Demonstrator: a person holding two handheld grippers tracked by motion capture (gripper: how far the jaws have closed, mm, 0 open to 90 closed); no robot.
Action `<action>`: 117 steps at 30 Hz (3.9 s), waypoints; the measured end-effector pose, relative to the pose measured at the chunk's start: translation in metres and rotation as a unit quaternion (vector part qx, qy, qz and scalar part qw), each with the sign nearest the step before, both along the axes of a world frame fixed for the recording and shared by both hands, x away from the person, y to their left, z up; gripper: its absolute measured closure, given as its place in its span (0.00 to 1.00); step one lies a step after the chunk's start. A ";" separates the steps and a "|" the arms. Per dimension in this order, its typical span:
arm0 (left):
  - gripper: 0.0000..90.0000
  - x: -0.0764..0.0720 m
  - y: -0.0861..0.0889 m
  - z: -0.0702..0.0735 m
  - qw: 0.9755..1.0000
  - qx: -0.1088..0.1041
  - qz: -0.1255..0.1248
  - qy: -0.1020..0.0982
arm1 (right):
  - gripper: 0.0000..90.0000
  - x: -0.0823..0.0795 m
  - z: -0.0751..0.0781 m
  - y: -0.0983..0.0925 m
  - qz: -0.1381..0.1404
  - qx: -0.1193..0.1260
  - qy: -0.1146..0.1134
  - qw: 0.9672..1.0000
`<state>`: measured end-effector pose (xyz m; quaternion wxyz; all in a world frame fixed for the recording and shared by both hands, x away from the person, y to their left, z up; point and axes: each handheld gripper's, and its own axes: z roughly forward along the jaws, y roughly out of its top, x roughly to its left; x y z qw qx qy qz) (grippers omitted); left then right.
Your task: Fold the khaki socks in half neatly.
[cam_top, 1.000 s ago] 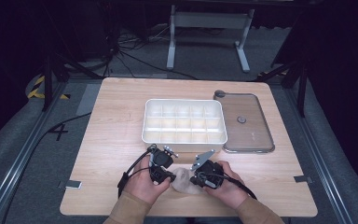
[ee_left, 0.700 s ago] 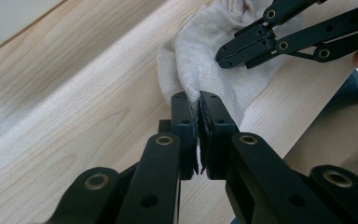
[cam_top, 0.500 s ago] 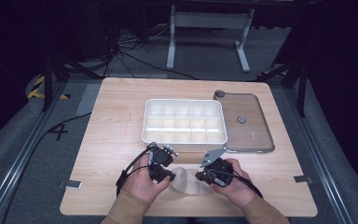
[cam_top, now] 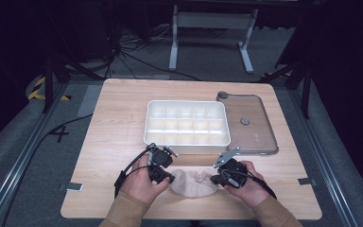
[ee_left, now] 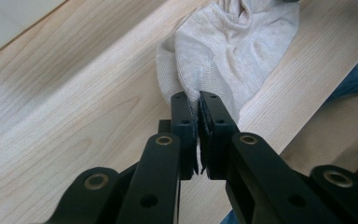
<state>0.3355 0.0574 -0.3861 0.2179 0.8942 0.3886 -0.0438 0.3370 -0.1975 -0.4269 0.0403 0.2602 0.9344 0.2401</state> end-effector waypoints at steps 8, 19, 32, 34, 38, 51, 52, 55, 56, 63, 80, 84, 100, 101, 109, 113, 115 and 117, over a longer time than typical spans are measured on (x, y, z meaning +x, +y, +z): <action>0.95 -0.001 -0.001 0.001 1.000 -0.004 0.000 -0.003 | 1.00 0.000 -0.010 0.008 0.002 -0.004 -0.004 1.000; 0.95 -0.004 -0.007 0.006 1.000 -0.014 -0.009 -0.021 | 1.00 -0.004 -0.012 0.019 0.012 0.007 -0.015 1.000; 0.95 -0.006 -0.030 0.001 0.999 -0.023 -0.035 -0.028 | 1.00 -0.008 -0.015 0.027 0.007 0.028 -0.012 1.000; 0.95 -0.006 -0.033 -0.001 0.999 -0.024 -0.034 -0.022 | 1.00 -0.009 -0.015 0.027 0.005 0.030 -0.011 0.999; 0.95 -0.007 -0.038 -0.002 0.998 -0.030 -0.045 -0.022 | 0.99 -0.009 -0.016 0.026 0.005 0.033 -0.014 0.999; 0.95 -0.002 -0.049 -0.017 0.997 -0.045 -0.058 0.006 | 0.99 -0.009 -0.016 0.025 0.005 0.037 -0.010 0.999; 0.95 -0.001 -0.049 -0.018 0.997 -0.049 -0.057 0.005 | 0.99 -0.009 -0.016 0.025 0.005 0.037 -0.010 0.999; 0.95 -0.001 -0.050 -0.019 0.997 -0.055 -0.055 0.004 | 0.99 -0.009 -0.016 0.025 0.005 0.037 -0.010 0.999; 0.95 -0.001 -0.051 -0.019 0.997 -0.058 -0.055 -0.001 | 0.99 -0.009 -0.016 0.025 0.005 0.037 -0.009 0.999; 0.95 -0.002 -0.054 -0.022 0.996 -0.066 -0.056 -0.005 | 0.99 -0.009 -0.016 0.025 0.004 0.038 -0.009 0.999; 0.80 -0.005 -0.032 -0.001 0.992 -0.112 -0.055 -0.028 | 0.99 -0.011 0.010 0.011 -0.008 0.057 -0.037 0.998; 0.82 -0.005 -0.020 0.003 0.993 -0.107 -0.036 -0.038 | 0.99 -0.014 0.025 0.011 -0.004 0.076 -0.054 0.996; 0.99 -0.010 0.002 0.004 0.996 -0.066 0.016 -0.051 | 0.99 -0.022 0.020 0.055 0.057 0.076 -0.053 0.994; 0.99 -0.010 0.001 0.003 0.997 -0.061 0.018 -0.053 | 0.99 -0.021 0.018 0.055 0.050 0.071 -0.051 0.995; 0.99 -0.007 -0.003 0.001 0.997 -0.053 0.011 -0.049 | 0.99 -0.018 0.014 0.048 0.039 0.054 -0.043 0.997; 1.00 -0.006 -0.009 -0.001 0.998 -0.043 0.004 -0.042 | 0.99 -0.017 0.012 0.044 0.033 0.051 -0.038 0.997; 1.00 -0.006 -0.013 -0.002 0.998 -0.041 -0.005 -0.041 | 0.99 -0.018 0.011 0.043 0.031 0.047 -0.036 0.998; 1.00 -0.006 -0.014 -0.002 0.998 -0.040 -0.007 -0.040 | 0.99 -0.018 0.010 0.042 0.030 0.046 -0.035 0.998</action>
